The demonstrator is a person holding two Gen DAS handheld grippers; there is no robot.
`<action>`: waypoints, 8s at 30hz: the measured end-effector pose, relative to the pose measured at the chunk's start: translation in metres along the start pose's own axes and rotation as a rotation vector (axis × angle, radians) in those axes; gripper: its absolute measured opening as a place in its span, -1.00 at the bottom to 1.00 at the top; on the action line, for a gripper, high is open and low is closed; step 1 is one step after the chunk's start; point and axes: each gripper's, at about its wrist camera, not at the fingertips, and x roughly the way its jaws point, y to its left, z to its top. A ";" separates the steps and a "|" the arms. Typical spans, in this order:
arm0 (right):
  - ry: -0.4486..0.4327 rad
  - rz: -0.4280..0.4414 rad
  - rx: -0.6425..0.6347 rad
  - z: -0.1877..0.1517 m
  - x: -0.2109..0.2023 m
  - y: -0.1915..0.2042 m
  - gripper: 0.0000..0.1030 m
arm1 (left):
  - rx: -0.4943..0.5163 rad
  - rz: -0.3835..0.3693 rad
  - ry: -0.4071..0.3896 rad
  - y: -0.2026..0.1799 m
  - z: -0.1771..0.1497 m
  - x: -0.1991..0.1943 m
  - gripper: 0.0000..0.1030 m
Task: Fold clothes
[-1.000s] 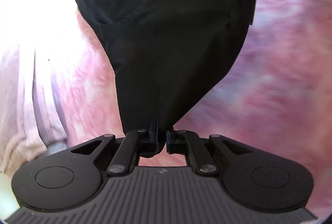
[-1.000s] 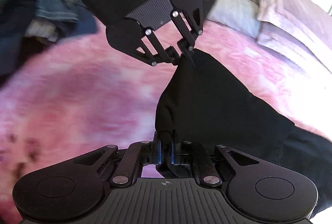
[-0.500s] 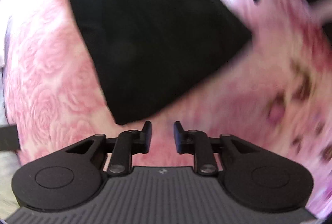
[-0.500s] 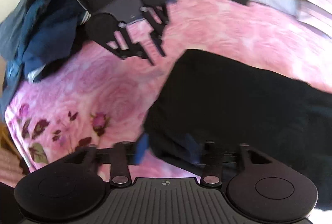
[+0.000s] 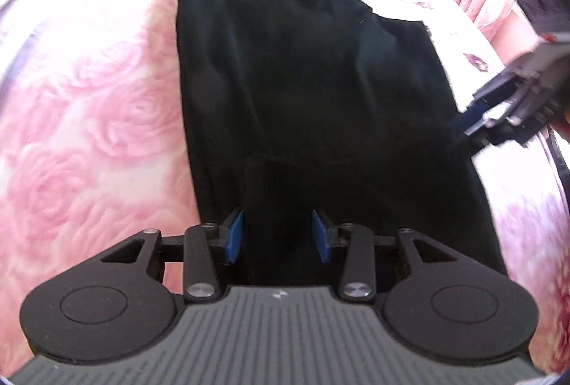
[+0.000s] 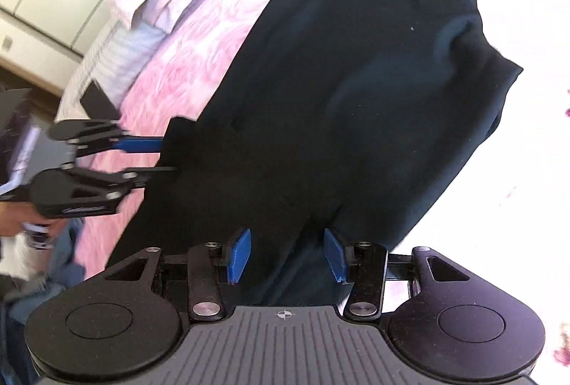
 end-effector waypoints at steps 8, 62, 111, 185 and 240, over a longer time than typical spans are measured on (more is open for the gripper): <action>-0.011 0.034 0.056 -0.002 0.000 -0.006 -0.05 | -0.080 -0.041 0.012 0.024 0.005 0.013 -0.26; 0.124 0.042 -1.035 -0.130 0.007 0.153 0.43 | 0.202 0.170 0.053 -0.053 -0.136 -0.120 -0.21; 0.128 0.059 -1.246 -0.124 -0.099 0.176 -0.82 | 0.304 0.162 0.126 -0.126 -0.083 -0.206 -0.88; -0.077 -0.003 -0.009 0.364 -0.092 -0.210 -0.13 | -0.518 0.149 -0.014 0.119 0.200 0.034 -0.31; -0.030 -0.175 -0.230 0.414 -0.190 -0.243 -0.13 | -1.057 -0.189 -0.028 -0.080 0.203 0.065 -0.41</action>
